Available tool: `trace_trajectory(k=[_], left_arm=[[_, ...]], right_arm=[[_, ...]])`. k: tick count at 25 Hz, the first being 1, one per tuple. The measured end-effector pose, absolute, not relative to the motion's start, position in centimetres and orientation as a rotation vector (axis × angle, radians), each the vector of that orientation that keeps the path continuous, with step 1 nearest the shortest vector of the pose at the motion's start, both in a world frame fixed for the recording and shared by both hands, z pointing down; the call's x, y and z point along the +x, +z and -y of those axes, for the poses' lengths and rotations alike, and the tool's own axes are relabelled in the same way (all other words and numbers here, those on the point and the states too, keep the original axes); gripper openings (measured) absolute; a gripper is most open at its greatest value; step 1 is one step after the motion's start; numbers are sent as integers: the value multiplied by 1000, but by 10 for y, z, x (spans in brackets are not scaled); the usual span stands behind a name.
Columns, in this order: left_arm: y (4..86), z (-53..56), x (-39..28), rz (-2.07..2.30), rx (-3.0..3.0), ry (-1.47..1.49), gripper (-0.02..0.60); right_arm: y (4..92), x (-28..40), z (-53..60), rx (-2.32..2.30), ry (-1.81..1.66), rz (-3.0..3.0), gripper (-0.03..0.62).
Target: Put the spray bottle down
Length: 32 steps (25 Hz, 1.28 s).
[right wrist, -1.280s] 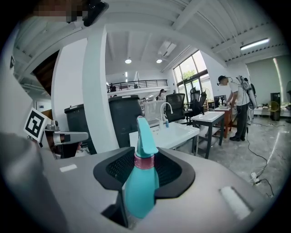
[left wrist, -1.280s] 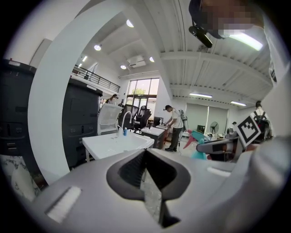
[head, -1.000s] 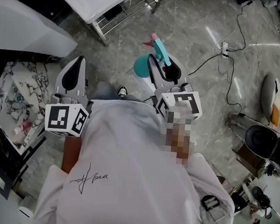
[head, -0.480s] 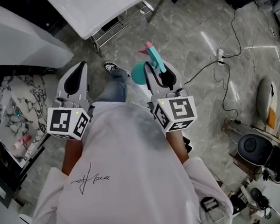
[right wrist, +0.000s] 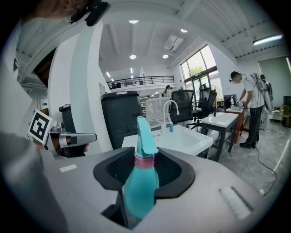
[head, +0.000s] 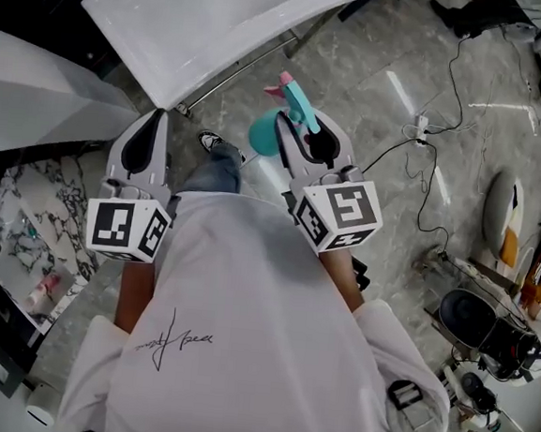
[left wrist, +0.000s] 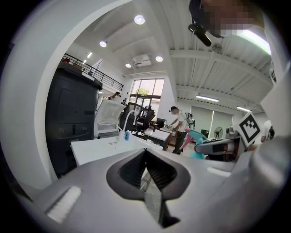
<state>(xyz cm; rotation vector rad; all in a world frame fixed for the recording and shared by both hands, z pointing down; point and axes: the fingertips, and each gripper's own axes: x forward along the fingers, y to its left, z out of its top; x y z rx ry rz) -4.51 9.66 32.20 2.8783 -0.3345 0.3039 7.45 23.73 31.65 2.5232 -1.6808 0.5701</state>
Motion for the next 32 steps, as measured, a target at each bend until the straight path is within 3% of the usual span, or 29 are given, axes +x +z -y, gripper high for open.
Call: trace_trajectory(k=[12,32], left_arm=[[318,-16,19,437,2848,282,6],[316,47,26,676,2782,197,6]], right_arm=[[308,148,-146,2449,554,1767,130],[295,173,-55,2261,494,1962,130]])
